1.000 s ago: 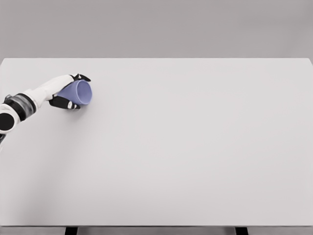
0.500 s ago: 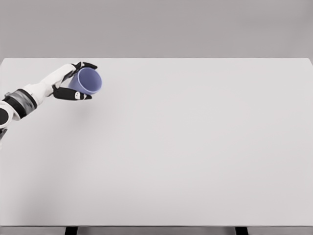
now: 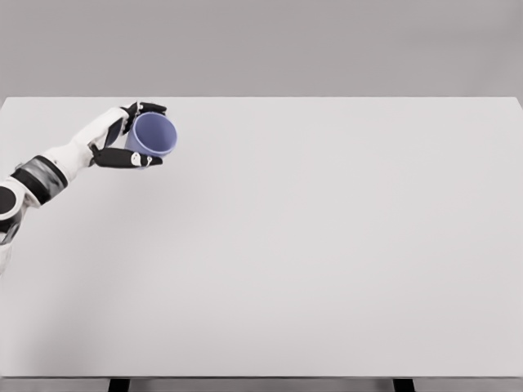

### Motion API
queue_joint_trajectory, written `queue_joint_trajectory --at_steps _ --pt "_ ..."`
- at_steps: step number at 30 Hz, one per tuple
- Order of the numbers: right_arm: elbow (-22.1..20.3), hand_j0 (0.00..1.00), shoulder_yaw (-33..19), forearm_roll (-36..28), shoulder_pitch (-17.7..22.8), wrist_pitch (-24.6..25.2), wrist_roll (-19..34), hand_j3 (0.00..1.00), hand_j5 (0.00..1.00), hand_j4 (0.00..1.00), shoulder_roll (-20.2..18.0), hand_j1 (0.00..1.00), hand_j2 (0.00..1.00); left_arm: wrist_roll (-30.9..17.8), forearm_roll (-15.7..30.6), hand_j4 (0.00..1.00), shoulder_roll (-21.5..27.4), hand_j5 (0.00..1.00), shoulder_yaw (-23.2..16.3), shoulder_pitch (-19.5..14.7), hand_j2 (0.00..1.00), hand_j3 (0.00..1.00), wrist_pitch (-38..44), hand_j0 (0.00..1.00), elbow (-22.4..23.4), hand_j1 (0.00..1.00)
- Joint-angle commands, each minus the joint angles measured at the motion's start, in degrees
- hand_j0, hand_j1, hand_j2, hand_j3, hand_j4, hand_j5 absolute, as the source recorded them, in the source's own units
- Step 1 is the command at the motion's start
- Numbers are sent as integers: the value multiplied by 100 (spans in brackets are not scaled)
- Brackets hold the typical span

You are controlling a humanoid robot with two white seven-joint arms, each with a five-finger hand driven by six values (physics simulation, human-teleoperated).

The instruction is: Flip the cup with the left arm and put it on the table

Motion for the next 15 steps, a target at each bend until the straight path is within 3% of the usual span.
queue_joint_trajectory --at_steps 1,15 --pt "1 100 1 5 0 0 2 100 100 100 0 100 100 2 165 81 -50 81 138 9 81 81 -1 81 0 81" --pt "1 100 1 5 0 0 2 100 100 100 0 100 100 2 534 81 -393 81 428 255 81 81 -1 81 9 81"
